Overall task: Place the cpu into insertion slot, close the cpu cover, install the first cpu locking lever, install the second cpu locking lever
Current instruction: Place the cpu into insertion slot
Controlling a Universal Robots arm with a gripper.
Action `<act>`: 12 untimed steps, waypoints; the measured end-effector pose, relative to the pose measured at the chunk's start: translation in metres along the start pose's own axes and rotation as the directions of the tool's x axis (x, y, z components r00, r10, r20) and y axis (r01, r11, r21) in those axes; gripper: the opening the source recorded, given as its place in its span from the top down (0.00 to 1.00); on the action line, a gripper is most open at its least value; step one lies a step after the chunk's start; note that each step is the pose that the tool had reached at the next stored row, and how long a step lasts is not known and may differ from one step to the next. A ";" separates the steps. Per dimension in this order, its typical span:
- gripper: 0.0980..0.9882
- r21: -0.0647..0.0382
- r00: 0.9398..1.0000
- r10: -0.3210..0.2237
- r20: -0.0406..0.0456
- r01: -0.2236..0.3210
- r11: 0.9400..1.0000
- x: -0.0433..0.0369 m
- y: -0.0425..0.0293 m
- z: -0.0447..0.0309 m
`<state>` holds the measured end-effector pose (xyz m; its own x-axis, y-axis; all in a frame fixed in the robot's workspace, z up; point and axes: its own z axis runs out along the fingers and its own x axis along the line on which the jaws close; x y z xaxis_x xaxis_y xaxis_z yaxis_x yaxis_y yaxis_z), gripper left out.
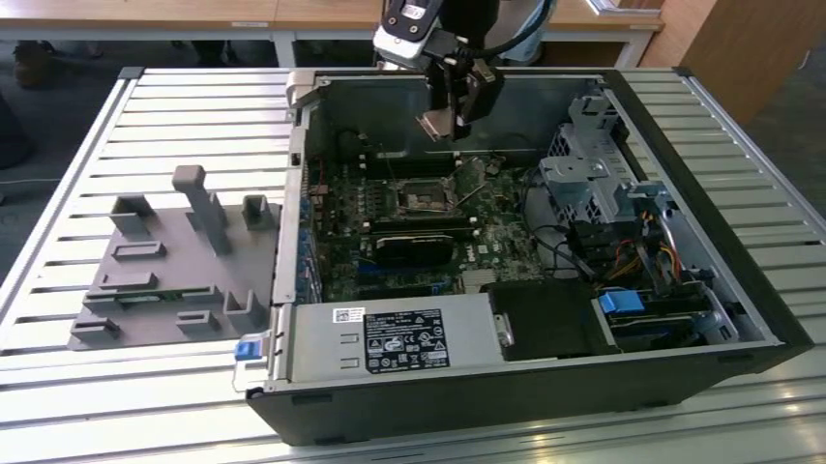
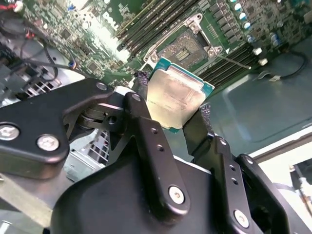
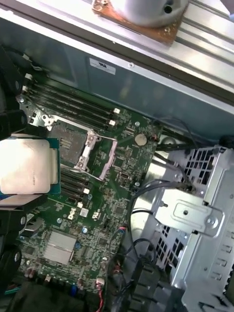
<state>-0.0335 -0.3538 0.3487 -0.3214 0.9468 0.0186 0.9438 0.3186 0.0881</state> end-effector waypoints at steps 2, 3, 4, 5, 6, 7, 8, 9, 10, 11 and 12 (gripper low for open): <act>0.50 -0.001 1.000 0.030 0.003 -0.030 1.000 0.0000 -0.0001 0.0009; 0.50 -0.001 0.999 0.046 0.004 -0.046 0.999 0.0000 -0.0001 0.0014; 0.50 -0.001 0.998 0.061 0.005 -0.061 0.998 0.0000 -0.0002 0.0018; 0.50 -0.002 0.997 0.077 0.007 -0.077 0.997 0.0000 -0.0002 0.0023; 0.50 -0.002 0.996 0.092 0.008 -0.092 0.996 0.0000 -0.0002 0.0029; 0.50 -0.003 0.994 0.108 0.009 -0.108 0.994 0.0000 -0.0003 0.0034; 0.50 -0.003 0.992 0.123 0.011 -0.123 0.992 0.0000 -0.0003 0.0039; 0.50 -0.003 0.990 0.138 0.012 -0.138 0.990 0.0000 -0.0004 0.0045; 0.50 -0.004 0.988 0.153 0.013 -0.153 0.988 0.0000 -0.0004 0.0051; 0.50 -0.004 0.986 0.168 0.015 -0.168 0.986 0.0000 -0.0005 0.0057; 0.50 -0.005 0.983 0.185 0.016 -0.185 0.983 0.0000 -0.0005 0.0063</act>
<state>-0.0335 -0.3537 0.3424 -0.1403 0.9899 0.0186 0.9865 0.1381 0.0881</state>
